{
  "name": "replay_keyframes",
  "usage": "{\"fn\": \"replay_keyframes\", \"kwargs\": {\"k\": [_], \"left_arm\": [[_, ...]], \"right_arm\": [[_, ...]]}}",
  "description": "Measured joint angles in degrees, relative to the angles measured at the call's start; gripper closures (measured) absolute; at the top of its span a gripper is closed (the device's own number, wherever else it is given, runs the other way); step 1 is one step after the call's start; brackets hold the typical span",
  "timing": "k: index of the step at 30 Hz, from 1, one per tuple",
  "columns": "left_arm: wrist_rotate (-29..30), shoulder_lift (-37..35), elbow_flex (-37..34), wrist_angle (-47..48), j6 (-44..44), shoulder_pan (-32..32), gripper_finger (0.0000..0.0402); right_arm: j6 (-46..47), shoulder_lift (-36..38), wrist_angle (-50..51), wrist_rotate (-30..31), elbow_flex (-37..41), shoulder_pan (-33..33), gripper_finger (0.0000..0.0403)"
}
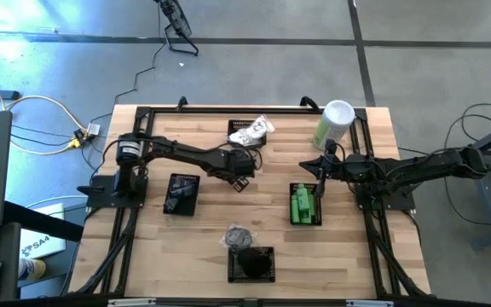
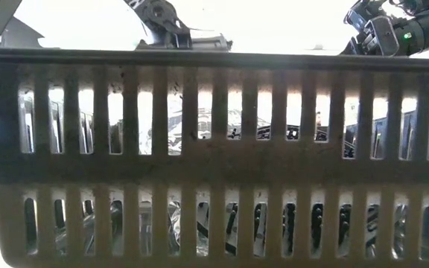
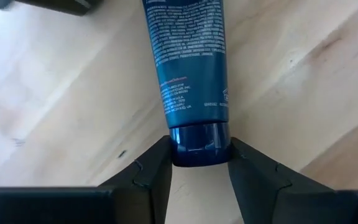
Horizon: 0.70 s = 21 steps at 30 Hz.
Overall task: Pick & Place Travel size toiletries
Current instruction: Put the blue bottle into the middle left black bin
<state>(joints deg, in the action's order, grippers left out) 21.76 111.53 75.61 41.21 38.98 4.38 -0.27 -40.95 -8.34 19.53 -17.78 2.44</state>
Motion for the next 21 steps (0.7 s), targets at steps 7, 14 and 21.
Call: {"fn": "replay_keyframes", "kwargs": {"k": [7,14,21], "left_arm": [[1.1,-6.6,0.0,8.2,-0.2,-0.8,0.0266],[1.2,-13.1,0.0,16.0,2.0,-5.1,0.0265],[0.1,-18.8,0.0,32.1,14.8,-12.4,0.0265]], "right_arm": [[-0.2,0.0,0.0,0.0,0.0,0.0,0.0399],[-0.7,0.0,0.3,-0.2,0.0,0.0,0.0399],[-0.6,0.0,0.3,-0.2,0.0,0.0,0.0399]]}}
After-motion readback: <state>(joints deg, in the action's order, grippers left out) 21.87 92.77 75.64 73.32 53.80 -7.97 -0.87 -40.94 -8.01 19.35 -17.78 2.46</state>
